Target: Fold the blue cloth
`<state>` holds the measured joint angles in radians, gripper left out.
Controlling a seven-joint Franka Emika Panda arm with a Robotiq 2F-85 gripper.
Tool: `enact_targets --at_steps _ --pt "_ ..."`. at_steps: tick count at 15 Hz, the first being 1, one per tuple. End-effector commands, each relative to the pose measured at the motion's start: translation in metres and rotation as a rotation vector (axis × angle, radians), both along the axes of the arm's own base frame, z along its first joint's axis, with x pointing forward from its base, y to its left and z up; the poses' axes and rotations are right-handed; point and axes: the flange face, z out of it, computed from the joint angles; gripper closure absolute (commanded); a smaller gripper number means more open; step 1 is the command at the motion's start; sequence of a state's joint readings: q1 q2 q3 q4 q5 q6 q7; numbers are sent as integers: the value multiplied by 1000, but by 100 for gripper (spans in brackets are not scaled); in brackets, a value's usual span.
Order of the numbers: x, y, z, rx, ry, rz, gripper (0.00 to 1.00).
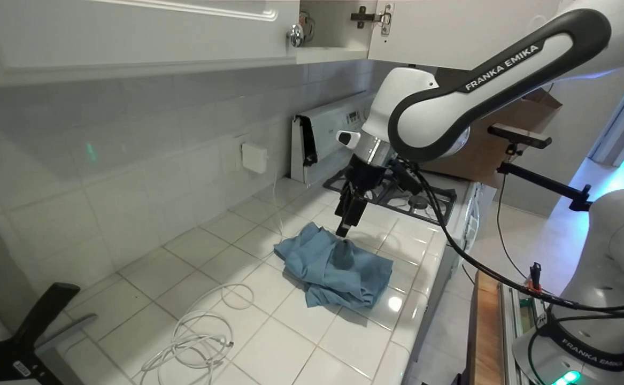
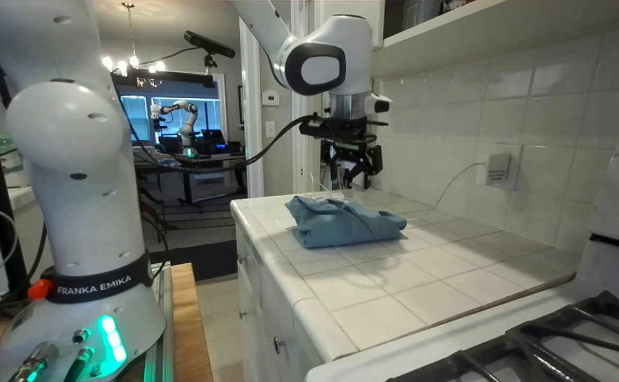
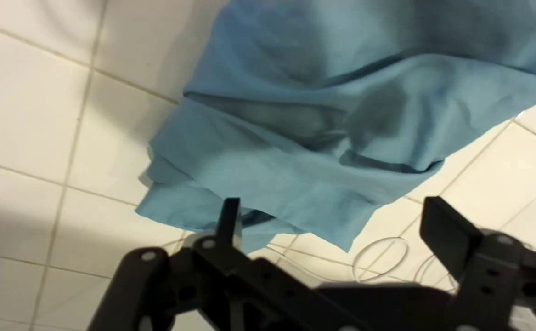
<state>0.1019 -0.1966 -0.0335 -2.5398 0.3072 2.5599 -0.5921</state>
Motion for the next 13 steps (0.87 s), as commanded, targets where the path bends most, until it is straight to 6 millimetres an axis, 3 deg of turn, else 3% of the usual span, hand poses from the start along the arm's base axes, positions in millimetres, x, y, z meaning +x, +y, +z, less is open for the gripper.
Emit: enact_targets --at_steps 1,6,7,9,13 --pt "-36 -6 45 -45 72 -190 0" --pt "-71 23 117 16 217 -449 0" --pt "-55 17 94 2 189 -366 0" --pt "-68 26 115 17 199 -416 0" --pt "-69 23 117 23 206 -434 0"
